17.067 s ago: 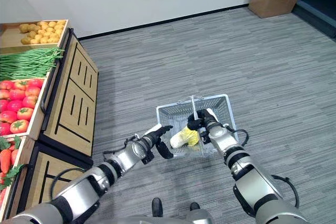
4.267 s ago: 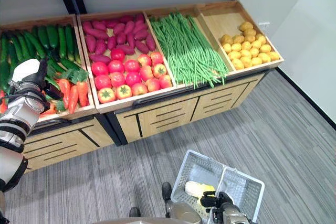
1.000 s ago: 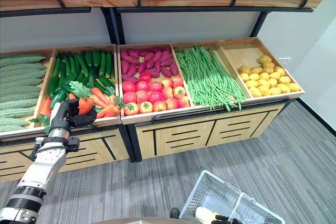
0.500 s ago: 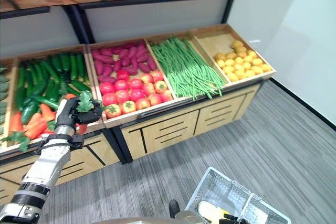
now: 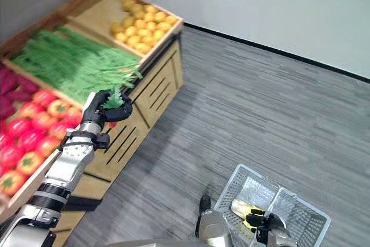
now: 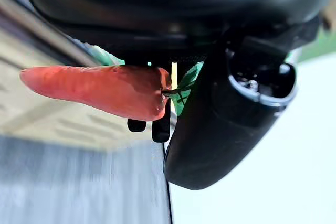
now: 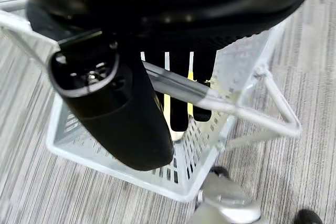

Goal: Get the vegetables into the basket

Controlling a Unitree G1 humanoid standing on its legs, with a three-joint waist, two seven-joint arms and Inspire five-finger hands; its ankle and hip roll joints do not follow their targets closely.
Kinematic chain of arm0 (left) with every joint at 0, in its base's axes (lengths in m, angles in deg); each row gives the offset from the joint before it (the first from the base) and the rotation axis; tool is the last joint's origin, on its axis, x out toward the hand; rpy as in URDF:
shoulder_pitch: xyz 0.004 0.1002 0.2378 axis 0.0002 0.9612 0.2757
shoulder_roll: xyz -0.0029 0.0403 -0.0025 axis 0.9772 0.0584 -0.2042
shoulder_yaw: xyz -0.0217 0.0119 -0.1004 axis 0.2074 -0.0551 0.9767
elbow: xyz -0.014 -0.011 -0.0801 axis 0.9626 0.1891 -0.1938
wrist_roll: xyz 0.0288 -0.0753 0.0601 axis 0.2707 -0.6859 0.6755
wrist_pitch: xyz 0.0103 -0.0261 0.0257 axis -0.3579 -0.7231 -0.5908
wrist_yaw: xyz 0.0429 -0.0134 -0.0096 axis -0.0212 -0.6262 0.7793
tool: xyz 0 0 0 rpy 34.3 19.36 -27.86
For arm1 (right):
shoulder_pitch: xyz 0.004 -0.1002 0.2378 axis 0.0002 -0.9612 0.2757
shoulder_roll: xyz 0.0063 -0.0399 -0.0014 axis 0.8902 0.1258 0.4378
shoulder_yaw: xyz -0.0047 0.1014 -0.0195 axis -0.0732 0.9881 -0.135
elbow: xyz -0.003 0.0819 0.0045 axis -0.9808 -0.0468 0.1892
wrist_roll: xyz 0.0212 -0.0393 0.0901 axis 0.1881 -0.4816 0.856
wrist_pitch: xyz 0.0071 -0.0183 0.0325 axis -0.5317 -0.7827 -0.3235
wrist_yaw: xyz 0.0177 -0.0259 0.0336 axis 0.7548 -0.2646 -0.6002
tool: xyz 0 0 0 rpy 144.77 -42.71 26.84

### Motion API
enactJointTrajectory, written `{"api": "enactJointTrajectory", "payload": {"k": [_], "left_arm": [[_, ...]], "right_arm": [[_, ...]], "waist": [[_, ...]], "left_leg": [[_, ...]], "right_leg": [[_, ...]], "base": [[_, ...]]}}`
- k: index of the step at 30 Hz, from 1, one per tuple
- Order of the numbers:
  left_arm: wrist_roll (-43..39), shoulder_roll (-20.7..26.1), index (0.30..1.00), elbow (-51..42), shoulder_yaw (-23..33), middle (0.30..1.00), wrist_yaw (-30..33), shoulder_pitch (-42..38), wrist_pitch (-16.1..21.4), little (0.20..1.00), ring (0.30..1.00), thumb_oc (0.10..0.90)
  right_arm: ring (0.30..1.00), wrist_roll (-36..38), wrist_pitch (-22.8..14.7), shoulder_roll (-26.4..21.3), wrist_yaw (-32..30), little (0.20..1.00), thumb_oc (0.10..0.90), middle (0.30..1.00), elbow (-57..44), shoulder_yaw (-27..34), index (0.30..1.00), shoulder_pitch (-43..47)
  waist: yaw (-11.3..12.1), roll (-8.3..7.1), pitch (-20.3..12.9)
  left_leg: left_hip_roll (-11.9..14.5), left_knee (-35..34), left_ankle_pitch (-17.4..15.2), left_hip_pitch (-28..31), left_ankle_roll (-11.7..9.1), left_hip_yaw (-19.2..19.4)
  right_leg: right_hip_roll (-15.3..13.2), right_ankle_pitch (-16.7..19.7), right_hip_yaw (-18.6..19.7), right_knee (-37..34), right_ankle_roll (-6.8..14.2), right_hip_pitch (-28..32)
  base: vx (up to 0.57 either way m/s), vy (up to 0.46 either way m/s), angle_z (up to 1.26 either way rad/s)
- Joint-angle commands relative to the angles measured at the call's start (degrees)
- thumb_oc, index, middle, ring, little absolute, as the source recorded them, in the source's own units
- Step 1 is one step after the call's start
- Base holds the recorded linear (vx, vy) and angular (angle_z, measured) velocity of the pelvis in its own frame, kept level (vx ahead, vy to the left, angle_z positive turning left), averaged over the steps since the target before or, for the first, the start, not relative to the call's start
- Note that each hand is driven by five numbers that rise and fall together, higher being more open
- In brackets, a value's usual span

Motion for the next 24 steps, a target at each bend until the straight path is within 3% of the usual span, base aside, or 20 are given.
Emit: {"api": "enactJointTrajectory", "payload": {"k": [1, 3, 4, 6, 7, 8, 9, 10, 11, 12, 13, 14, 15, 16, 18, 19, 21, 24], "left_arm": [[0.15, 1.49, 0.300, -5.47, 0.96, 0.300, 0.73, -5.87, 6.44, 0.300, 0.300, 0.400], [-0.35, -0.23, 0.300, -4.21, -0.80, 0.300, 1.03, -7.83, 6.96, 0.300, 0.300, 0.400], [-0.36, -0.25, 0.300, -4.13, -0.82, 0.300, 1.04, -7.89, 7.00, 0.300, 0.300, 0.400], [-0.97, -0.94, 0.300, -4.18, -0.96, 0.300, 1.28, -8.04, 7.19, 0.300, 0.300, 0.400], [-1.33, -1.05, 0.300, -4.48, -0.19, 0.300, 1.67, -7.10, 7.26, 0.300, 0.300, 0.400], [-1.55, -1.04, 0.300, -4.39, 0.10, 0.300, 1.82, -6.69, 7.20, 0.300, 0.300, 0.400], [-1.56, -1.03, 0.300, -4.40, 0.10, 0.300, 1.82, -6.68, 7.20, 0.300, 0.300, 0.400], [-1.71, -0.90, 0.300, -4.49, 0.42, 0.300, 2.02, -6.14, 7.17, 0.300, 0.300, 0.400], [-2.14, -0.79, 0.300, -4.80, 1.38, 0.300, 2.76, -4.63, 7.40, 0.300, 0.300, 0.400], [-2.15, -0.77, 0.300, -4.85, 1.41, 0.300, 2.76, -4.58, 7.38, 0.300, 0.300, 0.400], [-2.14, -0.90, 0.300, -5.61, 3.89, 0.300, 3.26, -1.37, 7.45, 0.300, 0.300, 0.400], [-2.12, -0.88, 0.300, -5.72, 3.97, 0.300, 3.25, -1.27, 7.39, 0.300, 0.300, 0.400], [-2.47, -1.38, 0.300, -5.38, 5.01, 0.300, 3.63, 0.69, 7.32, 0.300, 0.300, 0.400], [-2.46, -1.40, 0.300, -5.45, 5.04, 0.300, 3.63, 0.77, 7.30, 0.300, 0.300, 0.400], [-2.54, -1.54, 0.300, -5.34, 4.96, 0.300, 3.95, 1.20, 7.21, 0.300, 0.300, 0.400], [-2.53, -1.53, 0.300, -5.34, 4.95, 0.300, 3.96, 1.18, 7.20, 0.300, 0.300, 0.400], [-1.66, -0.05, 0.300, -6.57, 6.30, 0.300, 4.03, 4.59, 6.59, 0.300, 0.300, 0.400], [-2.66, -1.12, 0.300, -6.44, 5.38, 0.300, 3.66, 2.62, 6.89, 0.300, 0.300, 0.400]], "right_arm": [[0.300, -0.19, -2.34, -1.33, -0.85, 0.300, 0.400, 0.300, 0.34, -1.29, 0.300, -0.25], [0.300, 1.52, -2.83, -1.22, -1.08, 0.300, 0.400, 0.300, 0.16, -1.11, 0.300, -1.19], [0.300, 1.54, -2.83, -1.24, -1.08, 0.300, 0.400, 0.300, 0.15, -1.11, 0.300, -1.20], [0.300, 1.81, -2.95, -1.85, -1.34, 0.300, 0.400, 0.300, 0.16, -1.42, 0.300, -1.18], [0.300, 1.82, -2.84, -2.45, -1.44, 0.300, 0.400, 0.300, 0.42, -1.67, 0.300, -0.96], [0.300, 1.82, -2.73, -2.74, -1.50, 0.300, 0.400, 0.300, 0.76, -1.82, 0.300, -0.99], [0.300, 1.83, -2.74, -2.75, -1.49, 0.300, 0.400, 0.300, 0.78, -1.82, 0.300, -0.98], [0.300, 1.93, -2.69, -3.16, -1.48, 0.300, 0.400, 0.300, 1.02, -1.84, 0.300, -0.94], [0.300, 2.21, -2.64, -3.97, -1.54, 0.300, 0.400, 0.300, 1.09, -2.25, 0.300, -0.45], [0.300, 2.21, -2.65, -3.96, -1.54, 0.300, 0.400, 0.300, 1.10, -2.28, 0.300, -0.44], [0.300, 2.02, -2.57, -4.48, -1.26, 0.300, 0.400, 0.300, 1.65, -3.08, 0.300, 0.15], [0.300, 2.03, -2.58, -4.47, -1.25, 0.300, 0.400, 0.300, 1.67, -3.14, 0.300, 0.17], [0.300, 2.26, -2.38, -4.84, -1.06, 0.300, 0.400, 0.300, 2.41, -3.30, 0.300, 0.01], [0.300, 2.27, -2.40, -4.86, -1.04, 0.300, 0.400, 0.300, 2.44, -3.32, 0.300, 0.01], [0.300, 2.89, -2.29, -5.35, -0.76, 0.300, 0.400, 0.300, 2.75, -3.29, 0.300, -0.52], [0.300, 2.89, -2.29, -5.34, -0.75, 0.300, 0.400, 0.300, 2.74, -3.28, 0.300, -0.51], [0.300, 2.38, -2.24, -6.07, -1.23, 0.300, 0.400, 0.300, 3.42, -3.50, 0.300, -0.45], [0.300, 2.79, -2.79, -5.67, -0.73, 0.300, 0.400, 0.300, 2.66, -4.25, 0.300, -0.18]], "waist": [[-0.29, -1.86, -6.47], [-1.89, -1.67, -6.47], [-1.87, -1.65, -6.39], [-2.42, -1.61, -5.84], [-1.91, -1.87, -5.13], [-1.37, -2.05, -4.78], [-1.36, -1.97, -4.71], [-0.74, -2.29, -4.29], [1.14, -3.54, -3.47], [1.00, -3.54, -3.62], [4.68, -4.03, -3.49], [4.51, -4.18, -3.81], [6.47, -4.19, -3.28], [6.62, -4.34, -3.38], [7.76, -3.94, -3.08], [7.84, -4.12, -3.11], [10.31, -2.73, -2.16], [9.77, -2.05, -2.62]], "left_leg": [[-2.35, -0.03, -3.83, -5.20, -0.98, -2.69], [-0.15, 1.85, -3.60, -4.50, -2.21, -3.72], [0.00, 2.05, -3.66, -4.49, -2.30, -3.73], [2.90, 6.97, -1.93, -5.11, -4.10, -4.11], [6.14, 15.52, 1.85, -6.84, -6.30, -6.86], [7.67, 19.70, 3.88, -8.33, -7.00, -9.00], [8.13, 20.33, 3.87, -8.59, -7.35, -9.22], [8.82, 23.70, 5.49, -10.07, -7.45, -11.98], [6.76, 29.06, 7.62, -13.95, -4.87, -20.38], [6.76, 29.21, 7.61, -14.25, -4.84, -20.53], [-2.72, 31.02, 3.32, -18.85, -1.87, -32.81], [-2.96, 30.87, 3.61, -19.22, -1.76, -32.83], [-6.25, 28.12, 1.72, -21.03, -0.49, -37.59], [-6.42, 27.71, 2.04, -20.91, -0.40, -37.34], [-8.53, 14.69, 1.06, -20.87, -0.75, -40.33], [-8.69, 13.90, 1.66, -20.58, -0.74, -40.21], [-11.94, 5.36, 3.73, -20.62, -1.63, -45.73], [-11.09, 2.52, 3.83, -18.60, -1.32, -44.83]], "right_leg": [[-6.96, -1.58, 0.72, -5.54, 9.32, 4.09], [-5.03, -3.24, 2.85, -5.17, 8.15, 5.17], [-4.95, -3.32, 2.85, -5.14, 8.08, 5.24], [-3.17, -4.77, 3.90, -4.87, 6.48, 6.22], [-0.60, -6.46, 6.10, -4.61, 4.55, 7.19], [0.68, -7.18, 7.33, -4.71, 3.35, 8.02], [0.98, -7.26, 7.32, -4.76, 3.10, 8.08], [1.82, -7.59, 8.55, -4.94, 2.15, 8.73], [2.14, -6.89, 11.17, -4.64, 0.42, 8.60], [2.12, -6.90, 11.06, -4.61, 0.42, 8.44], [2.33, -6.66, 16.30, -5.05, 0.55, 9.06], [2.10, -6.52, 16.23, -5.11, 0.61, 8.71], [2.69, -6.24, 19.51, -5.60, 1.08, 9.99], [2.48, -6.08, 19.71, -5.72, 1.14, 9.92], [2.72, -6.16, 21.40, -6.43, 2.10, 10.97], [2.54, -6.00, 21.48, -6.52, 2.13, 10.92], [3.98, -6.04, 24.09, -6.98, 2.76, 11.84], [4.18, -6.22, 24.00, -8.09, 2.52, 12.64]], "base": [[0.11, -0.238, -0.63], [0.14, -0.327, -0.18], [0.10, -0.296, -0.04], [0.11, -0.330, -0.32], [0.17, -0.423, -0.53], [0.14, -0.358, -0.70], [0.09, -0.212, -0.81], [0.03, -0.243, -0.89], [0.03, -0.225, -0.61], [0.09, -0.168, -0.59], [0.09, -0.028, -1.46], [0.20, -0.050, -2.01], [0.09, -0.019, -1.99], [0.17, 0.000, -1.06], [0.14, 0.041, -0.59], [0.11, 0.030, -0.29], [0.09, 0.027, -0.14], [0.14, 0.054, -0.80]]}}
